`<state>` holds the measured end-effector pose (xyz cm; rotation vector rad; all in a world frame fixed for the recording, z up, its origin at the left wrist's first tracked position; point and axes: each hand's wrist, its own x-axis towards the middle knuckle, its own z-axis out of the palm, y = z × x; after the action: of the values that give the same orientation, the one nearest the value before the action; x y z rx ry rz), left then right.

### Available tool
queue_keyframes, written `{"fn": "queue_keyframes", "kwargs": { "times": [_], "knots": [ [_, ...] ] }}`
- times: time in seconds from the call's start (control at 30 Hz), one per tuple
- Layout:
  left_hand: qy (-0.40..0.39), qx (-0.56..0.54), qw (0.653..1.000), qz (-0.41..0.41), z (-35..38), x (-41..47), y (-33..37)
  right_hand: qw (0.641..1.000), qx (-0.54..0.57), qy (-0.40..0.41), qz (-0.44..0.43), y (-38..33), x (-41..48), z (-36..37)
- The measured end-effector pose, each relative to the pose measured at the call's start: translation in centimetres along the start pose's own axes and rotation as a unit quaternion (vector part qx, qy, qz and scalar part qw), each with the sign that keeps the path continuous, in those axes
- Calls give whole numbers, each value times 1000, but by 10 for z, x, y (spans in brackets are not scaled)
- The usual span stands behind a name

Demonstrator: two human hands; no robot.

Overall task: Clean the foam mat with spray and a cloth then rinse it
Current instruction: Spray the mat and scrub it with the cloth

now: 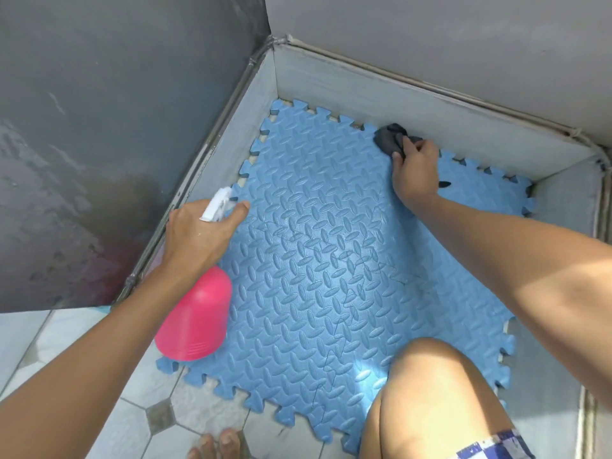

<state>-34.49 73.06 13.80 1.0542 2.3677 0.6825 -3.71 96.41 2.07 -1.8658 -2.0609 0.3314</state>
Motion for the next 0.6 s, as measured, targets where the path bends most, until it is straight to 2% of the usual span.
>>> {"fn": "queue_keyframes", "kwargs": {
  "times": [0.07, 0.17, 0.27, 0.37, 0.43, 0.53, 0.6],
  "knots": [
    [30, 1, 1000, -5, -6, -2, -3, 1000, 13, 9, 0, -36, 9, 18],
    [23, 17, 1000, 11, -14, -1, -7, 1000, 22, -12, -9, -98, 19, 45],
    [10, 1, 999, 42, -17, -2, -5, 991, 38, -69, -112, -159, 2, 64],
    [10, -9, 998, 58, -17, -3, -1, 956, 58, -117, -261, -192, -56, 70],
    [5, -10, 998, 55, -17, -1, -2, 909, 86, -153, -379, -190, -103, 67],
    [5, -5, 998, 56, -16, -2, -3, 789, 104, -211, -568, -156, -153, 54],
    [7, -13, 998, 53, -18, -2, -3, 722, 104, -231, -643, -129, -153, 46]
  ]
}}
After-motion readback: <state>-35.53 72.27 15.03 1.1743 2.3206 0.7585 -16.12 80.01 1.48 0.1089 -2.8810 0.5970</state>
